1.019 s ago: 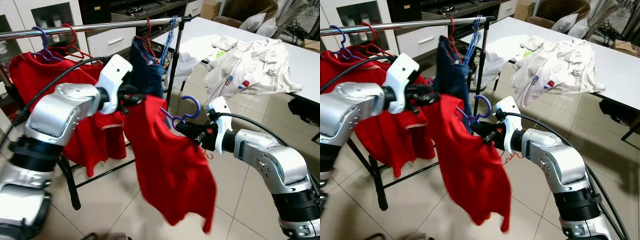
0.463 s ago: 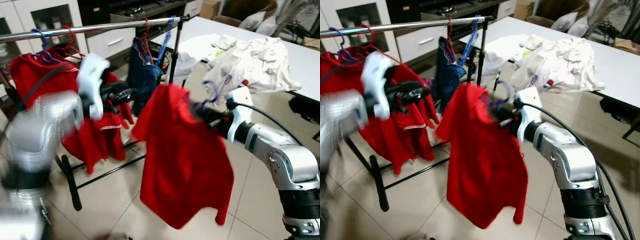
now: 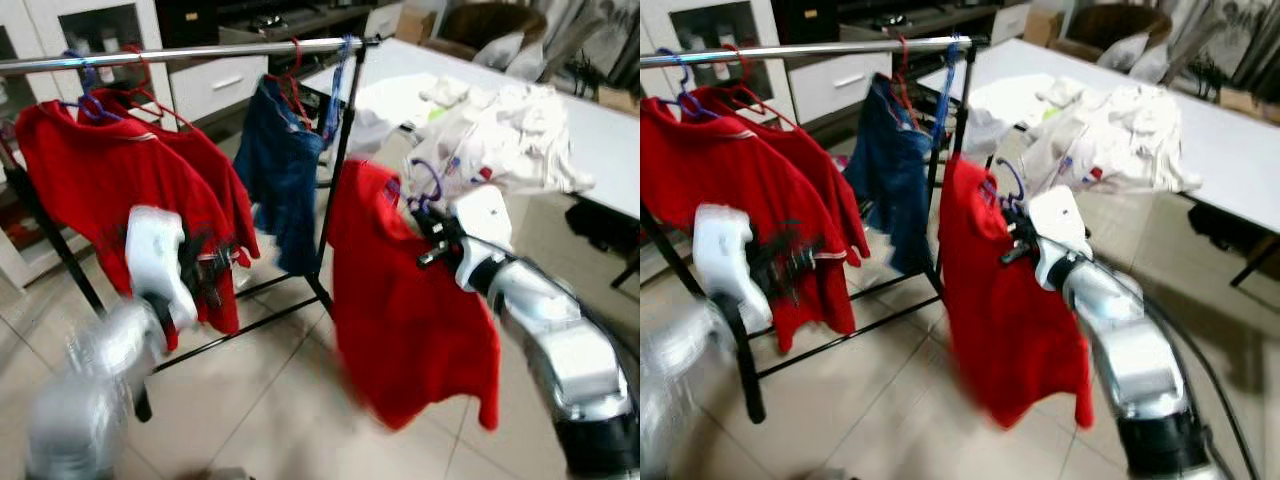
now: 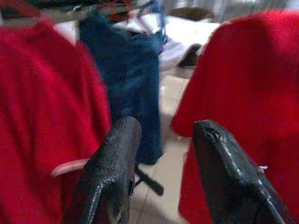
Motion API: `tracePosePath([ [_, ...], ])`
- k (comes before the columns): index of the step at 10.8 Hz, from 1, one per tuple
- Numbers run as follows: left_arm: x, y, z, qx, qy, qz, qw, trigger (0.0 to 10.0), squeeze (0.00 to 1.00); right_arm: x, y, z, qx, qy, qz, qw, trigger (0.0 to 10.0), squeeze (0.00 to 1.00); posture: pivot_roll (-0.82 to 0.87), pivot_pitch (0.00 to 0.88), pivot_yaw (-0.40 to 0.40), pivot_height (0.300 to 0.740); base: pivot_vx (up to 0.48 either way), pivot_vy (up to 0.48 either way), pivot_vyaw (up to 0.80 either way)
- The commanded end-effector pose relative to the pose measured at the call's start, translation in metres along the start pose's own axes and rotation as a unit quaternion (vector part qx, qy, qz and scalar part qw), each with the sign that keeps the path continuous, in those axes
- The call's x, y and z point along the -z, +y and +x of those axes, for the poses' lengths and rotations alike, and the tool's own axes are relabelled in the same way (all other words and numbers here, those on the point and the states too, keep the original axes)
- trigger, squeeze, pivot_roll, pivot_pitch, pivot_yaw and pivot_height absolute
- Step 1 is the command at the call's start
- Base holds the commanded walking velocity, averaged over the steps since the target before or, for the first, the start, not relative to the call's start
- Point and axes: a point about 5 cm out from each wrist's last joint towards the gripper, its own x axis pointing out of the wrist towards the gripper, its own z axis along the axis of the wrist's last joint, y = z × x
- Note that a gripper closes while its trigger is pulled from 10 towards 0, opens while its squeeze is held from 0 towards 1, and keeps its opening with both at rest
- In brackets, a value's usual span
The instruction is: Hang hanger
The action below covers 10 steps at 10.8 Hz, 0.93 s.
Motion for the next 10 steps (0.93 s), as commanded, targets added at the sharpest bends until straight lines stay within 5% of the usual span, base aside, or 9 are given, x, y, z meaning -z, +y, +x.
tracePosePath([
  [1, -0.001, -0.004, -0.003, -0.009, -0.008, 0.005, 1.0, 10.0, 0.0, 0.004, -0.004, -0.004, 0.045, 0.002, -0.004, 0.999, 10.0, 0.0, 0.15, 0.023, -0.129, 0.74, 0.0, 0.0, 0.0],
  [2, 0.005, -0.008, -0.009, -0.003, 0.002, -0.015, 1.0, 10.0, 0.0, 0.022, -0.01, -0.013, 0.136, 0.017, 0.032, 0.99, 10.0, 0.0, 0.16, 0.038, -0.111, 0.74, 0.0, 0.0, 0.0],
  [4, 0.007, -0.009, -0.011, -0.004, 0.012, 0.005, 1.0, 10.0, 0.0, 0.04, -0.015, -0.023, 0.209, 0.043, 0.056, 0.975, 10.0, 0.0, 0.17, 0.054, -0.085, 0.74, 0.0, 0.0, 0.0],
  [8, 0.005, -0.005, -0.012, -0.005, 0.006, 0.018, 1.0, 10.0, 0.0, 0.048, 0.006, -0.018, 0.136, 0.075, 0.095, 0.983, 10.0, 0.0, 0.17, 0.062, -0.071, 0.74, 0.0, 0.0, 0.0],
  [10, 0.002, -0.004, -0.013, -0.023, -0.005, 0.034, 0.999, 10.0, 0.0, 0.038, 0.021, -0.013, 0.041, 0.056, 0.193, 0.979, 10.0, 0.0, 0.17, 0.06, -0.079, 0.74, 0.0, 0.0, 0.0],
])
